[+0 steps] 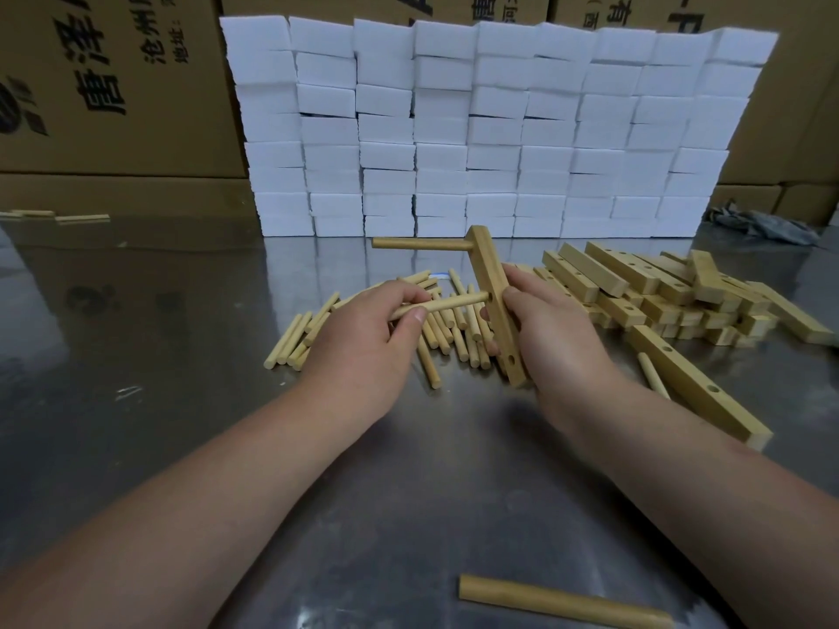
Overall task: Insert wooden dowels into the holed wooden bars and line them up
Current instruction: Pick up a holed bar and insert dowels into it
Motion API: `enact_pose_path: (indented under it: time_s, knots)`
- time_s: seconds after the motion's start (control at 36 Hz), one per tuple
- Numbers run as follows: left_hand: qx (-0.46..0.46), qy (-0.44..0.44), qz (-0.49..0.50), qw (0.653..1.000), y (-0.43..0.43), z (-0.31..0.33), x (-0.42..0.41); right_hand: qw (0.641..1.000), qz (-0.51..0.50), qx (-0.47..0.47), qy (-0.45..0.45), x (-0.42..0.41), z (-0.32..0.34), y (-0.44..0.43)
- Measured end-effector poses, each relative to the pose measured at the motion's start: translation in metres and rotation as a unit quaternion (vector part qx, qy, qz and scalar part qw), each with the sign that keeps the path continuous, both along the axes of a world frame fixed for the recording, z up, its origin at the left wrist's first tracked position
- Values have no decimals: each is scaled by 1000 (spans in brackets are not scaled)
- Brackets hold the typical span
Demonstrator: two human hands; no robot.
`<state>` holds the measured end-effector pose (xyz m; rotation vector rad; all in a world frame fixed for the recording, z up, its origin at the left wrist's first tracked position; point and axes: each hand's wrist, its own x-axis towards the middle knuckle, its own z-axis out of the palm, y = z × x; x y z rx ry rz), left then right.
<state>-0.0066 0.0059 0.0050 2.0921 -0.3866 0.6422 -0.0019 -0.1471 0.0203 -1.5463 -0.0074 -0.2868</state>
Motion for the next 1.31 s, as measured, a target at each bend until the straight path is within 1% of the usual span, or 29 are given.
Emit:
enact_pose_path:
  time_s: [0.33,0.53,0.69,0.83,0.97,1.17,1.31]
  knots:
    - [-11,14,-30,999,0,-1,0,1000,-4,-6,-6,-1,0,0]
    - [-1,14,-40,999,1,1,-2,1000,3,1,-5,-2,0,0]
    - [-18,20,-44,999,0,1,-2,1000,8,-20,-7,-4,0,0]
    - [-25,9,-39,999,-1,2,-2,998,20,-55,-37,-7,0,2]
    - [-53,6,-43,998,-1,2,-1,996,37,-64,-43,-8,1,2]
    - [-32,-11,-33,999,-1,4,-3,994,55,-85,-48,-8,-2,3]
    - [-35,-7,-27,999,-1,4,-3,993,63,-86,-45,-7,-6,2]
